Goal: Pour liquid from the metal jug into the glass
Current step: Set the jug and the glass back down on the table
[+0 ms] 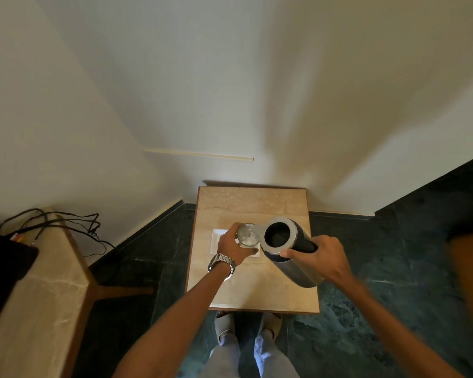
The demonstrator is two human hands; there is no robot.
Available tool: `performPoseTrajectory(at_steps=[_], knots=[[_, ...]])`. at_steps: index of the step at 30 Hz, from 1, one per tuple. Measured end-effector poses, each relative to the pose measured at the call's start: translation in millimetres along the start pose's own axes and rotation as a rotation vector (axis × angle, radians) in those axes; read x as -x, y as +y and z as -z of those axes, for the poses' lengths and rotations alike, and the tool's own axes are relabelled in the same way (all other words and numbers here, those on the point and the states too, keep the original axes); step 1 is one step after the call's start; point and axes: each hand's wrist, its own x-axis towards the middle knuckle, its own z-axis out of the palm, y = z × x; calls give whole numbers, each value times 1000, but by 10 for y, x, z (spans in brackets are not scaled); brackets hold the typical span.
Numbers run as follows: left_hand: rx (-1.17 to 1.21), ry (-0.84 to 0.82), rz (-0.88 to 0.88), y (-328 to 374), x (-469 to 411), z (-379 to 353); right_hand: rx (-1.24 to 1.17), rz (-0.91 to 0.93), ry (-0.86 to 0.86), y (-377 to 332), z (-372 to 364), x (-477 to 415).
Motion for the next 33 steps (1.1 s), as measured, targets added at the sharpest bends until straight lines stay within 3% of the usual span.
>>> performPoseTrajectory(at_steps=[5, 10, 15, 25, 33], knots=[[15, 33, -8, -329, -322, -222, -348, -53, 150, 310, -460, -78], [72, 111, 15, -526, -533, -329, -505, -10, 343, 358, -667, -142], [94, 197, 83, -1335, -1070, -647, -654, 0, 535, 833, -1368, -711], [32, 288, 74, -2385, -1825, -983, -790, 13, 800, 1328, -2246, -1492], [-27, 321, 85, -2654, -1933, -1148, -825, -26, 882, 1377, -2578, -1709]])
